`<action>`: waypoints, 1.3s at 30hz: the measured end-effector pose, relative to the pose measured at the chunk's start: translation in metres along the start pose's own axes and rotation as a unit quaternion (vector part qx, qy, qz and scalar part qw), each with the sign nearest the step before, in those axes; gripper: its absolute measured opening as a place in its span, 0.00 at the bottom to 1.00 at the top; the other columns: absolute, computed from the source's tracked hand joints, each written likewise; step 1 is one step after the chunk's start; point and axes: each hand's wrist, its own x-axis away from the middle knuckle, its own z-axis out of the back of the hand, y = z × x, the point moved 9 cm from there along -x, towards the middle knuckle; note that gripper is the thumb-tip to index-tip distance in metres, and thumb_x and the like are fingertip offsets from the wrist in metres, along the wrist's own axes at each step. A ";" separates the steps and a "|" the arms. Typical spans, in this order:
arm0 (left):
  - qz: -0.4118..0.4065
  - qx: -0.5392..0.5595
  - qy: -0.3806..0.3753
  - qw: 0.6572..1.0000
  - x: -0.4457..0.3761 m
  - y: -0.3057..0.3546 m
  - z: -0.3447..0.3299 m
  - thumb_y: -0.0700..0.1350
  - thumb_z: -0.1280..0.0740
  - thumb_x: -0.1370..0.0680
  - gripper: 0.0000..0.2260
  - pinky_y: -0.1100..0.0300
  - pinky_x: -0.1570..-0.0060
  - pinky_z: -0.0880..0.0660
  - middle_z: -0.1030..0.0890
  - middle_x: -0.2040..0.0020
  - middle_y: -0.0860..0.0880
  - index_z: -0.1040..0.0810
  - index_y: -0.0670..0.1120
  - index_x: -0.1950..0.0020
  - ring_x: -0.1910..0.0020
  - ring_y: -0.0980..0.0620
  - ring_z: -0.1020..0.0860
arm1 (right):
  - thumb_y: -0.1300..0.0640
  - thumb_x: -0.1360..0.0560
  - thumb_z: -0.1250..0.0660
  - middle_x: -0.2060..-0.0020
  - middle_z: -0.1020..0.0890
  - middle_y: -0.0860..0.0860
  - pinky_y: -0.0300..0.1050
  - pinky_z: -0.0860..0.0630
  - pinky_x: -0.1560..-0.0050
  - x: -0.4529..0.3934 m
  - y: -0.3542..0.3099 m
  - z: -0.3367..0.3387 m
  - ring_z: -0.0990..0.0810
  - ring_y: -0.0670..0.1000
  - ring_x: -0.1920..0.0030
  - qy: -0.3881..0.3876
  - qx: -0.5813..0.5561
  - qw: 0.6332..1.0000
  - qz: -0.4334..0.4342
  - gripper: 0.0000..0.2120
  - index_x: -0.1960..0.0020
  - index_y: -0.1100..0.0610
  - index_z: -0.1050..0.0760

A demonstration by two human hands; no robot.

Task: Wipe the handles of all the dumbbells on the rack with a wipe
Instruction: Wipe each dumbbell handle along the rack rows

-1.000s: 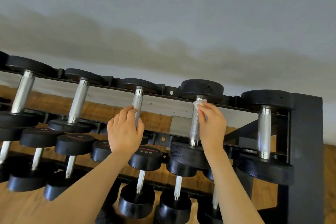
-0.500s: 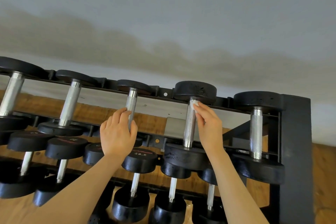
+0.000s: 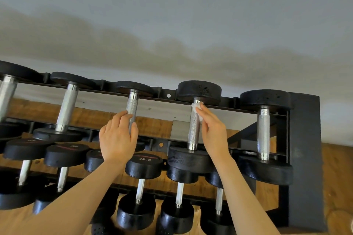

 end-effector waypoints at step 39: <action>0.006 0.010 -0.020 1.000 -0.001 -0.001 0.000 0.54 0.47 0.22 0.23 0.45 0.49 0.24 0.21 0.38 0.44 0.21 0.42 0.40 0.46 0.43 0.20 | 0.59 0.28 0.31 0.46 0.18 0.52 0.30 0.36 0.34 -0.001 -0.018 0.003 0.23 0.48 0.43 0.051 0.092 0.983 0.152 0.14 0.42 0.60 0.20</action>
